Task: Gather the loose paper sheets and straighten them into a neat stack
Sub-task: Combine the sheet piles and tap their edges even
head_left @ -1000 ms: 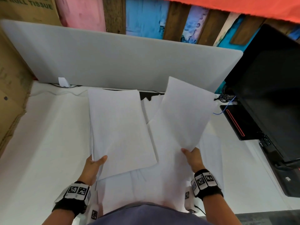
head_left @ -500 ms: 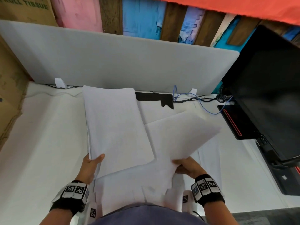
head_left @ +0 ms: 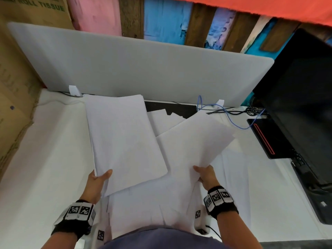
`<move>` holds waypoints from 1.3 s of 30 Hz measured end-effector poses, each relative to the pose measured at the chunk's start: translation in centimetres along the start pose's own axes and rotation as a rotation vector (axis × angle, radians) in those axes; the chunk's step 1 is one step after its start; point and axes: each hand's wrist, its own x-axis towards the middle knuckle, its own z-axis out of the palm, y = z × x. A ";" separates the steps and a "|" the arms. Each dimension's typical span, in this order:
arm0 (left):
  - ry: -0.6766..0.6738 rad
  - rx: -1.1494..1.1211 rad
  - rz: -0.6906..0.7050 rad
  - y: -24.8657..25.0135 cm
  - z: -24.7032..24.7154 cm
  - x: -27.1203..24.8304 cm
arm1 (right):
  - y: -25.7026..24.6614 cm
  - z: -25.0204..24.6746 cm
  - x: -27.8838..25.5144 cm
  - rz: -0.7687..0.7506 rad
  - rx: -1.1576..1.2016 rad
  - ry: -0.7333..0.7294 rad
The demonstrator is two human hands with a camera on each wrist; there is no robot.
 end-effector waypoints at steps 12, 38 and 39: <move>0.046 0.018 0.031 0.8 -0.2 -0.4 | -3.7 -6.3 -0.1 -0.296 0.357 0.355; -0.146 1.035 -0.038 -1.2 -2.2 0.8 | -5.0 3.1 -3.5 -0.052 0.243 -0.489; -0.189 0.983 -0.018 -4.2 -3.8 4.6 | -5.0 3.0 -3.5 -0.054 0.225 -0.483</move>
